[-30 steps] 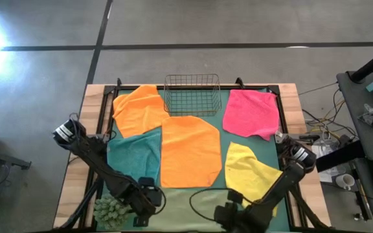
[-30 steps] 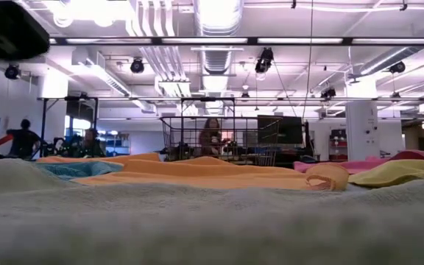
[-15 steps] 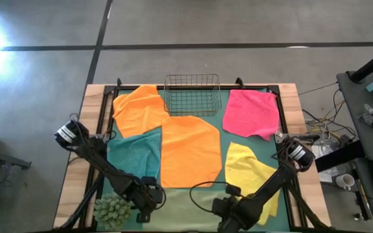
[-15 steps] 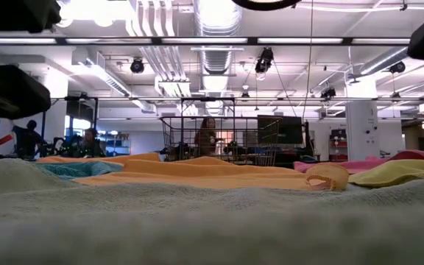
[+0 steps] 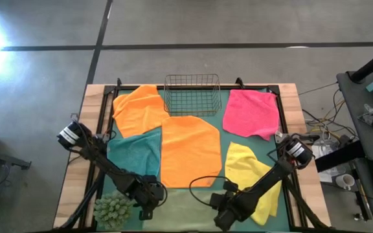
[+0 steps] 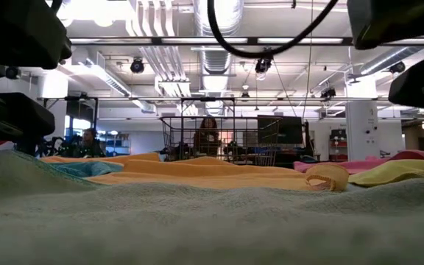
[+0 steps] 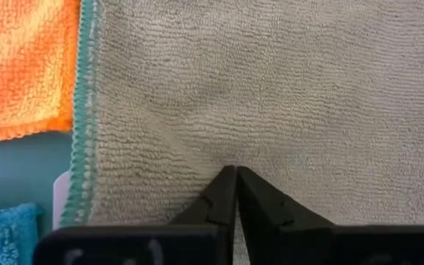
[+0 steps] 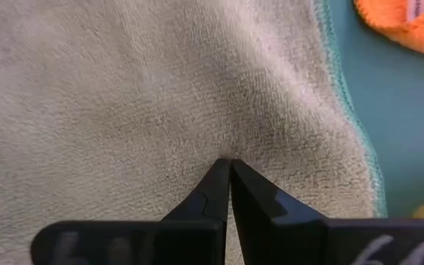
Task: Fold microfiber towels
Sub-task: Fold the light green microfiber cloth
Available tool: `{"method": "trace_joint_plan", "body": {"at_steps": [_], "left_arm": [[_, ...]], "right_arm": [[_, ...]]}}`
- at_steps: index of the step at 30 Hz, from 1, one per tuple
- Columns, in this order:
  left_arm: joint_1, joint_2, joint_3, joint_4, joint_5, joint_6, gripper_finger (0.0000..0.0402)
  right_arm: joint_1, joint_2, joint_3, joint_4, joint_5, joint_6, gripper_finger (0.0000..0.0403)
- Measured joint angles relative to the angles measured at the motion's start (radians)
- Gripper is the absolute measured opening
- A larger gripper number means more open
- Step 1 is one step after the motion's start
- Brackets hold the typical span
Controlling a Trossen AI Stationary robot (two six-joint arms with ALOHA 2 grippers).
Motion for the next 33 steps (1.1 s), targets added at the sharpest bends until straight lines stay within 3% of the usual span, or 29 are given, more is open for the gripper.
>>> {"method": "trace_joint_plan", "body": {"at_steps": [11,19,26,33], "left_arm": [[0.096,0.000,-0.022,0.006,0.001,0.000,0.0005],[0.204,0.001,-0.039,0.000,-0.026,0.004,0.0005],[0.280,0.002,-0.062,-0.005,-0.030,0.001,0.0005],[0.346,0.002,-0.072,-0.010,-0.030,-0.025,0.0005]], "right_arm": [[-0.083,-0.005,-0.066,-0.009,-0.027,-0.058,0.0008],[-0.172,-0.011,-0.102,-0.131,0.005,-0.095,0.0008],[-0.238,-0.099,-0.193,-0.147,0.045,-0.152,0.0008],[-0.315,-0.244,-0.376,-0.079,0.044,-0.210,0.0008]]}}
